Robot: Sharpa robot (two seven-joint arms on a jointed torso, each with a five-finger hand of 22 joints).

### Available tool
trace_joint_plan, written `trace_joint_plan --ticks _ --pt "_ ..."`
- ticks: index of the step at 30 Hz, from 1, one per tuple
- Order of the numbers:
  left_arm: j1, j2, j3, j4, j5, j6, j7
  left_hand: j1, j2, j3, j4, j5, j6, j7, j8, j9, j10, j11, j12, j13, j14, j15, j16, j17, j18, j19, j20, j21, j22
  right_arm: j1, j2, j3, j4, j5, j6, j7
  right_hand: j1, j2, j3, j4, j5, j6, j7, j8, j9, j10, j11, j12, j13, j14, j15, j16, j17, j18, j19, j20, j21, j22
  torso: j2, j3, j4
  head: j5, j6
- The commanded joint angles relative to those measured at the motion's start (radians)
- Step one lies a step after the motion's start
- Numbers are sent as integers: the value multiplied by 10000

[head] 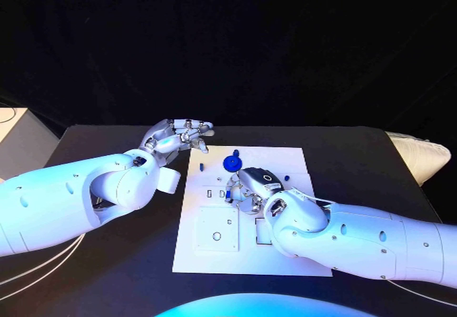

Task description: Assemble the parts on the task board

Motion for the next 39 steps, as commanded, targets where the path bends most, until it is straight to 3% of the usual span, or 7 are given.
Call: trace_joint_plan --ticks 1,25,27,30,32,33,39 --pt "4 0 4 16 -26 212 47 -9 48 45 -14 21 -27 21 -11 14 -64 37 -29 17 -68 -18 32 -14 124 -76 22 40 12 -15 23 -2 -32 -209 180 -33 -83 -6 43 20 7 -93 7 60 -13 558 -26 -47 2113 1042 -12 34 2629 -106 823 -74 -43 2321 -9 -6 5 16 -12" --pt "4 -18 4 12 -29 240 12 -42 45 60 -11 18 -31 21 -8 23 -64 37 -29 17 -78 -15 57 -28 126 -122 28 93 52 -24 65 -8 -72 -167 -16 326 -344 -482 -178 64 -220 -803 259 -248 -214 10 197 -693 1564 1042 172 34 2629 -9 609 78 -421 2059 -5 -1 -2 17 31" --pt "4 -16 4 10 -29 246 6 -42 45 60 -11 18 -31 21 -8 23 -64 37 -29 17 -78 -15 57 -28 126 -122 28 93 52 -24 64 -8 -60 -166 -88 352 -431 -563 -385 150 -610 -995 306 -328 -270 -172 244 -905 1385 1034 216 22 2600 27 531 124 -561 1965 -4 1 -5 19 40" --pt "4 -12 4 5 -29 252 0 -42 45 60 -11 18 -31 21 -8 23 -64 37 -29 17 -78 -15 57 -28 126 -122 28 93 52 -27 49 -9 -27 -164 -184 388 -475 -598 -736 283 -813 -1109 337 -355 -311 -266 277 -1009 1293 1024 247 6 2560 49 485 159 -654 1907 -8 3 -4 19 46" --pt "4 -7 4 -6 -41 243 -16 -42 45 60 -11 18 -31 21 -8 23 -64 37 -29 17 -78 -15 57 -28 126 -122 28 93 52 -32 16 -9 30 -162 -275 411 -413 -519 -1538 455 -422 -1224 368 -373 -355 -340 311 -1082 1222 1015 272 -8 2529 62 458 192 -720 1872 -8 3 -2 19 49" --pt "4 -3 4 -17 -70 233 -39 -50 40 61 -11 16 -36 23 -9 24 -67 39 -31 17 -82 -14 62 -31 126 -131 29 103 59 -35 -17 -9 83 -161 -332 427 -319 -339 -2180 517 -401 -1302 391 -383 -391 -379 333 -1115 1183 1013 292 -11 2523 69 447 212 -756 1856 -8 2 4 15 54" --pt "5 23 4 -148 -615 226 -532 -337 -165 -190 74 -14 -378 21 -153 -14 599 -64 505 269 203 -82 471 108 142 -147 25 236 138 7 -426 24 623 213 -650 894 -286 -209 -2903 540 -348 -1379 424 -385 -442 -422 359 -1148 1134 1007 315 -21 2500 84 422 228 -826 1822 -53 17 -12 34 123"
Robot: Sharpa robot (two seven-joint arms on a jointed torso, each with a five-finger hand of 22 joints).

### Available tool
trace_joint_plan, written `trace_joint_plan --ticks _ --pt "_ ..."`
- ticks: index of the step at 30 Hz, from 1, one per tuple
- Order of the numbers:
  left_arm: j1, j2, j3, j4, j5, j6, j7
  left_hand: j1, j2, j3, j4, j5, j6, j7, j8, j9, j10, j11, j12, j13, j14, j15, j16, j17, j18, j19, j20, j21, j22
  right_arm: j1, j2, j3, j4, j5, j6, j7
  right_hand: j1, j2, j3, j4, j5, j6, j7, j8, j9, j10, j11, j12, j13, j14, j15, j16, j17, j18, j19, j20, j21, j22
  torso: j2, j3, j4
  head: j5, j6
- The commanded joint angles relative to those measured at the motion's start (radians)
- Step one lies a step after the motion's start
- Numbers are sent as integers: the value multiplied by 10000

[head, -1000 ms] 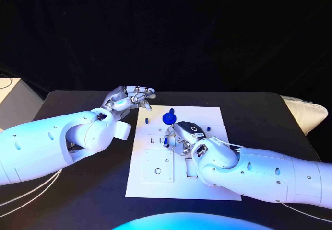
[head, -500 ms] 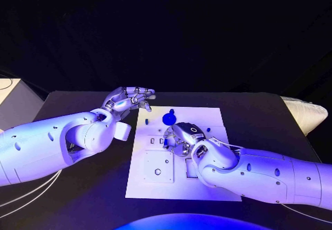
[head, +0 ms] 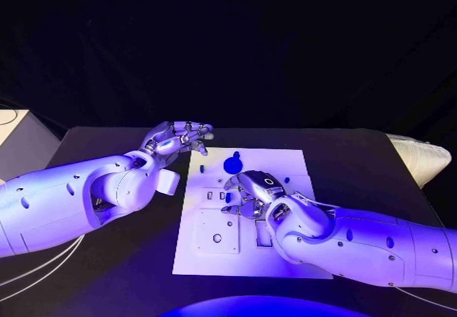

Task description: Assemble the parts on the task board

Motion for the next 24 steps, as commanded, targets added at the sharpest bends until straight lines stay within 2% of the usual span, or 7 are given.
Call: trace_joint_plan --ticks 1,5,6,7,11,17,24 --pt "6 33 4 -95 -731 235 -617 -223 -56 -340 51 9 -83 -114 100 55 343 -119 644 360 382 -173 749 388 150 60 -47 194 80 90 -270 41 330 545 -473 873 34 123 -136 2 147 -115 33 -63 -32 -70 23 -35 1144 994 83 -20 2506 83 403 66 -45 1827 -60 17 -8 -4 72" --pt "16 74 8 -287 -1565 308 -1526 -537 -18 -1303 363 -7 -401 -277 1178 599 -221 -316 2936 1921 606 -278 2554 1599 130 387 -221 775 392 384 -690 93 643 1994 -384 2185 587 408 28 -58 603 -136 48 -71 -68 -66 36 -8 1154 1001 96 -11 2529 152 257 81 -329 1650 -133 23 -9 -19 93" --pt "29 95 10 -371 -1867 355 -1938 -526 9 -1497 518 21 -523 -401 1722 853 -575 -433 4157 2748 1245 -365 3541 2702 142 517 -288 1076 558 527 -855 110 728 2645 -313 2577 902 527 211 -124 858 -51 34 -6 -59 -120 21 -46 1117 985 86 -36 2471 199 154 76 -526 1529 -164 30 -9 -8 99" --pt "50 115 11 -435 -2090 417 -2233 -576 -2 -1584 614 24 -468 -514 1989 974 -602 -473 4654 3064 1542 -429 3921 3170 146 570 -315 1192 620 630 -967 121 776 3084 -246 2791 941 534 239 -125 901 -36 31 8 -58 -123 18 -44 1118 987 85 -32 2480 203 145 74 -544 1519 -176 34 -10 -3 103" --pt "260 269 13 -748 -3673 1398 -3848 -1515 112 -2023 1606 219 -606 -771 3598 1868 -1038 -759 6990 4547 2478 -677 5029 4681 31 1191 -547 2120 1575 1179 -1533 155 913 5128 31 3224 1255 593 535 -190 1375 48 15 107 -52 -200 -3 -99 1062 973 60 -54 2432 241 62 52 -719 1420 -272 59 -10 -15 54" --pt "567 627 12 -977 -6136 2822 -6298 -1707 177 -2143 1603 202 -550 -1028 4459 2361 -873 -990 7810 4997 3288 -874 5850 6052 -223 2180 -700 3085 2881 1898 -2357 191 784 7261 243 3439 1299 611 634 -190 1467 72 13 138 -50 -164 -8 -55 1095 981 57 -41 2462 233 80 47 -693 1442 -387 104 -23 67 -42" --pt "720 1166 -2 -1269 -7878 3805 -7901 -1893 241 -2154 1641 185 -414 -1264 5168 2976 -576 -1203 8365 5452 3754 -1065 6375 6980 -405 2886 -871 3751 3824 2316 -2732 228 372 8165 224 3549 1258 587 657 -158 1522 70 17 146 -53 -174 -5 -65 1083 982 57 -41 2463 231 85 45 -690 1446 -456 150 -30 94 -139"
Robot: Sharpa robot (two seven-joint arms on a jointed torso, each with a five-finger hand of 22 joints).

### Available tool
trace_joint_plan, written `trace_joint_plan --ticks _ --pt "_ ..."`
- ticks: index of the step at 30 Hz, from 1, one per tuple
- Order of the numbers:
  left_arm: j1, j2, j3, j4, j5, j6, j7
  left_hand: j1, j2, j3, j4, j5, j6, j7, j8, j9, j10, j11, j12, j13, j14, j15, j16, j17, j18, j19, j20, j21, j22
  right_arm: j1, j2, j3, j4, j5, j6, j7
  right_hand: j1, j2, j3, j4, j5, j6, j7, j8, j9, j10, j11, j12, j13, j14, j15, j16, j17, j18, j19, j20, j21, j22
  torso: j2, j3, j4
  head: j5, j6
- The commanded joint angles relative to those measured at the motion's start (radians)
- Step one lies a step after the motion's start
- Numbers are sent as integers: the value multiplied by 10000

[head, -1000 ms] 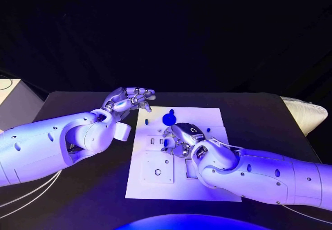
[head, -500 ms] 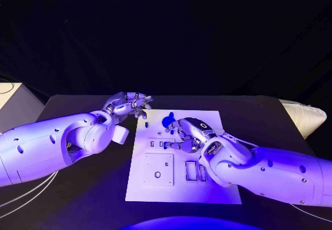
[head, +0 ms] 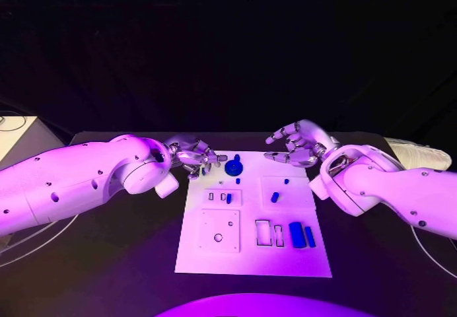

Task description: Assemble the parts on the task board

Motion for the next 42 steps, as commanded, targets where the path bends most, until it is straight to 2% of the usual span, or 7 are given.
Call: trace_joint_plan --ticks 1,6,10,13,19,28,42 --pt "67 274 -13 -154 -2258 1465 -1967 -208 0 -60 36 -3 -45 -96 158 180 94 -1 113 115 90 -6 67 123 -90 103 -25 98 131 121 -94 14 -213 1469 158 452 68 -11 69 32 55 73 14 45 6 -47 14 -11 1083 1015 24 -41 2464 71 85 46 -3 1440 -62 44 -3 24 -67" --pt "203 751 -154 -458 -3151 2069 -2435 -472 141 -73 42 -17 -132 -108 263 367 28 -13 91 73 76 -20 34 92 -93 89 -51 124 148 239 -164 24 -483 1767 160 456 39 -42 92 53 116 49 18 42 -1 -73 17 -36 1058 1012 25 -45 2455 78 71 46 -35 1422 -72 91 23 20 -127" --pt "341 1183 -287 -782 -3632 2340 -2621 -594 165 -86 36 -23 -258 -80 249 444 -68 11 43 32 30 -4 -28 10 -87 42 -53 108 114 299 -175 28 -640 1908 161 430 21 -53 95 64 127 37 20 39 -5 -76 20 -39 1054 1012 26 -45 2455 80 67 46 -46 1416 -72 101 47 -14 -138" --pt "427 1547 -379 -1051 -3831 2508 -2698 -690 116 -148 38 -27 -334 -56 239 500 -95 34 75 85 105 14 88 240 -115 123 -49 182 242 329 -178 29 -716 1961 186 383 -1 -64 100 77 136 20 24 33 -9 -80 23 -42 1050 1011 29 -47 2451 81 65 46 -51 1414 -57 84 26 20 -160" --pt "482 2043 -504 -1376 -3903 2902 -2766 -770 142 -177 41 -24 -378 -42 231 541 -102 47 117 141 172 27 191 424 -141 207 -43 257 369 350 -163 29 -785 1989 207 324 -20 -74 103 87 142 3 27 27 -13 -92 26 -54 1039 1009 30 -50 2444 84 58 47 -66 1405 -28 90 -16 21 -206" --pt "500 2525 -810 -1751 -3927 3347 -2842 -865 228 -189 38 -23 -445 -21 206 599 -176 67 114 130 223 43 286 580 -161 268 -32 332 477 370 -147 29 -830 1995 222 236 -49 -85 113 103 162 -30 33 15 -22 -125 31 -88 1007 1002 35 -61 2419 95 34 49 -114 1376 -27 78 12 -51 -279" --pt "500 2805 -919 -1906 -3920 3609 -2877 -963 295 -211 41 -27 -471 -8 195 646 -206 82 141 163 238 60 330 651 -171 289 -20 375 534 375 -99 29 -868 1987 258 175 -59 -88 115 108 167 -38 35 12 -24 -127 33 -89 1006 1003 36 -61 2421 96 32 50 -119 1374 6 78 4 -67 -329"
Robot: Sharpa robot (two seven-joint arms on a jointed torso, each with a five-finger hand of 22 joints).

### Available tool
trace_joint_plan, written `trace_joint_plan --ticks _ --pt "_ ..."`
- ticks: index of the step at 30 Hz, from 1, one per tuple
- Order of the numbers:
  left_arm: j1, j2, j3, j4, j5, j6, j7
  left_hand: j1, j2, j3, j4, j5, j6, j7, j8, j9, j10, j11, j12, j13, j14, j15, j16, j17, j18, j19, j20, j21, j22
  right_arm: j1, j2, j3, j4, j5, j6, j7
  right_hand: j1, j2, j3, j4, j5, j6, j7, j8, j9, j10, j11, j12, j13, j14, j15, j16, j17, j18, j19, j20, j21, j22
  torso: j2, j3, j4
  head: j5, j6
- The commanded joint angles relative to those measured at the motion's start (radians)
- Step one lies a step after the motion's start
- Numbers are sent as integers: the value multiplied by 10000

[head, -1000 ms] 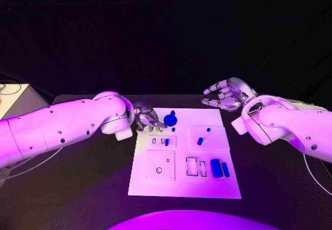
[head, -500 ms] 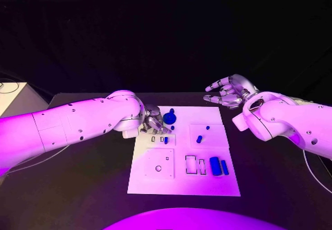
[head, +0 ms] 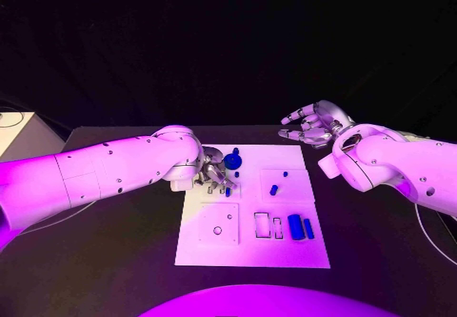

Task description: Assemble the parts on the task board

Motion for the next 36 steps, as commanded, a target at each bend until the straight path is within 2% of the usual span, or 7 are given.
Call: trace_joint_plan --ticks 1,9,18,36 --pt "32 62 -5 -10 -60 365 -35 -100 -6 -64 12 -23 -78 -9 -11 14 -60 9 39 10 151 7 43 11 -176 44 16 36 9 5 20 7 -15 5 110 -20 -18 -47 20 12 51 -38 35 13 -16 -91 -3 -31 1006 1003 36 -61 2419 96 32 51 -50 1380 4 -3 6 -2 -27" --pt "31 78 -10 -8 -23 483 -38 71 106 43 -24 4 -95 -13 -19 88 -101 7 68 40 136 12 56 26 -174 17 30 60 26 5 43 7 -39 -39 135 -44 -18 -47 20 12 51 -38 35 13 -16 -91 -3 -31 1006 1003 36 -61 2419 96 32 51 -50 1380 -9 -1 8 -5 -62" --pt "30 142 -18 -46 83 719 -44 705 224 563 -55 17 -111 -32 -93 242 -173 -13 97 87 128 2 88 95 -173 -31 45 120 83 4 65 7 -43 -53 178 -59 -45 -49 33 23 61 -51 38 12 -19 -84 0 -21 1014 1000 40 -65 2409 97 30 53 -58 1377 2 -3 1 -1 -83" --pt "26 225 -52 -166 138 870 -70 742 269 681 -24 13 -89 -31 -107 269 -158 -15 115 113 137 -1 101 123 -176 -26 44 139 106 3 82 6 -52 -58 219 -84 -54 -43 50 26 69 -53 39 15 -20 -98 1 -34 1000 1000 42 -64 2412 97 29 55 -61 1377 15 3 -8 -29 -149"
